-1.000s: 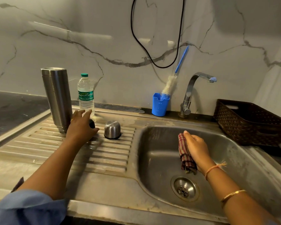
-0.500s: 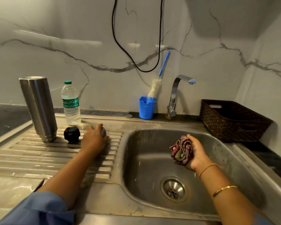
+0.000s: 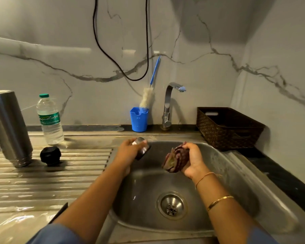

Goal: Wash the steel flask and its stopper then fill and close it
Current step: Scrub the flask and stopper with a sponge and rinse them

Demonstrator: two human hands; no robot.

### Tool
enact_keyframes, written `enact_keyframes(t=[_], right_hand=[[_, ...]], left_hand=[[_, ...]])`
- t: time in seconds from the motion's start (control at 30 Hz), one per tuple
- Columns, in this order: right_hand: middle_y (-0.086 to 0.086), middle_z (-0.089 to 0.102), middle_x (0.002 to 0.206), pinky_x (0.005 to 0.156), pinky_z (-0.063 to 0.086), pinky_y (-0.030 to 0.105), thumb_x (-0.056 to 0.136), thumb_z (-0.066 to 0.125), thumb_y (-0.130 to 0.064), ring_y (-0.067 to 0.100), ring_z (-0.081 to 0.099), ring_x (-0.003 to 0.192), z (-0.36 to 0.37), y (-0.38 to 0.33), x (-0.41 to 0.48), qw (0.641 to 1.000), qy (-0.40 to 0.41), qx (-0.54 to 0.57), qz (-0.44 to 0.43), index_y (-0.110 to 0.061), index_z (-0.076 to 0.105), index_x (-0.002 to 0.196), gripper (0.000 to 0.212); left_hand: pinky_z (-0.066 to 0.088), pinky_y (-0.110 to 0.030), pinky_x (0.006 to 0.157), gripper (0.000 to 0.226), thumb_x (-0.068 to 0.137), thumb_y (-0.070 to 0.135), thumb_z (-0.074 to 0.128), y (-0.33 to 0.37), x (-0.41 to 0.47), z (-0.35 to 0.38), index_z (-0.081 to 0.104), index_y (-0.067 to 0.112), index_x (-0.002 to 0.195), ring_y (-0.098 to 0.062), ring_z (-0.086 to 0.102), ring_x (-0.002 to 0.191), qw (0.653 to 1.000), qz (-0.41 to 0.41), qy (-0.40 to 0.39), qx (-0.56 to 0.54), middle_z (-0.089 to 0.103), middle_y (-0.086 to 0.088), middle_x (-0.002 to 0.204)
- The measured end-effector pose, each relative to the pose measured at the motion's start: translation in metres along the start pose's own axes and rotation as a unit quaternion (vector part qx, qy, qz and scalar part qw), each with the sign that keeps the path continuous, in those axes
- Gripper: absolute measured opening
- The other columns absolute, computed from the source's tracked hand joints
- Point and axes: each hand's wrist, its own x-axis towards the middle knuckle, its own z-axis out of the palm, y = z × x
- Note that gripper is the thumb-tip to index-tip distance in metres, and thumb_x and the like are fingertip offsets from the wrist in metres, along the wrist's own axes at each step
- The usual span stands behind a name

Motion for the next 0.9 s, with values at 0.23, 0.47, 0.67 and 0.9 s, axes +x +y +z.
enact_keyframes(t=[0.23, 0.47, 0.67, 0.9], right_hand=[[0.011, 0.064, 0.096, 0.064, 0.046, 0.029, 0.095, 0.045, -0.019, 0.021, 0.059, 0.08, 0.011, 0.003, 0.008, 0.986, 0.053, -0.054, -0.147, -0.009, 0.055, 0.109, 0.021], [0.002, 0.005, 0.159, 0.117, 0.012, 0.042, 0.096, 0.048, -0.031, 0.022, 0.005, 0.145, 0.039, 0.031, -0.008, 0.859, -0.1, -0.42, -0.277, -0.023, 0.006, 0.151, 0.069], [-0.002, -0.035, 0.15, 0.113, 0.008, 0.058, 0.089, 0.041, -0.062, 0.03, -0.017, 0.143, 0.045, 0.052, -0.009, 0.673, -0.064, -0.66, -0.327, -0.046, -0.015, 0.144, 0.08], [0.01, 0.041, 0.131, 0.096, 0.047, 0.038, 0.084, 0.056, -0.022, 0.026, 0.044, 0.117, 0.039, 0.049, -0.013, 0.618, -0.015, -0.614, -0.491, -0.013, 0.056, 0.118, 0.035]], left_hand=[[0.049, -0.031, 0.062, 0.058, 0.077, 0.056, 0.065, -0.013, -0.007, 0.021, 0.059, 0.013, 0.114, -0.022, 0.058, 0.087, 0.932, -0.236, -0.086, -0.261, 0.062, -0.013, 0.106], [0.047, -0.045, 0.077, 0.052, 0.091, 0.056, 0.042, -0.012, -0.026, 0.033, 0.061, 0.011, 0.109, -0.033, 0.058, 0.096, 0.907, -0.217, -0.167, -0.321, 0.064, -0.019, 0.102], [0.044, -0.039, 0.068, 0.05, 0.097, 0.052, 0.028, -0.016, -0.024, 0.026, 0.058, 0.012, 0.101, -0.027, 0.058, 0.084, 0.887, -0.175, -0.12, -0.41, 0.065, -0.013, 0.088], [0.05, -0.043, 0.076, 0.065, 0.087, 0.067, 0.04, -0.021, -0.009, 0.019, 0.064, 0.012, 0.111, -0.03, 0.062, 0.094, 0.898, -0.208, -0.108, -0.371, 0.069, -0.017, 0.099]])
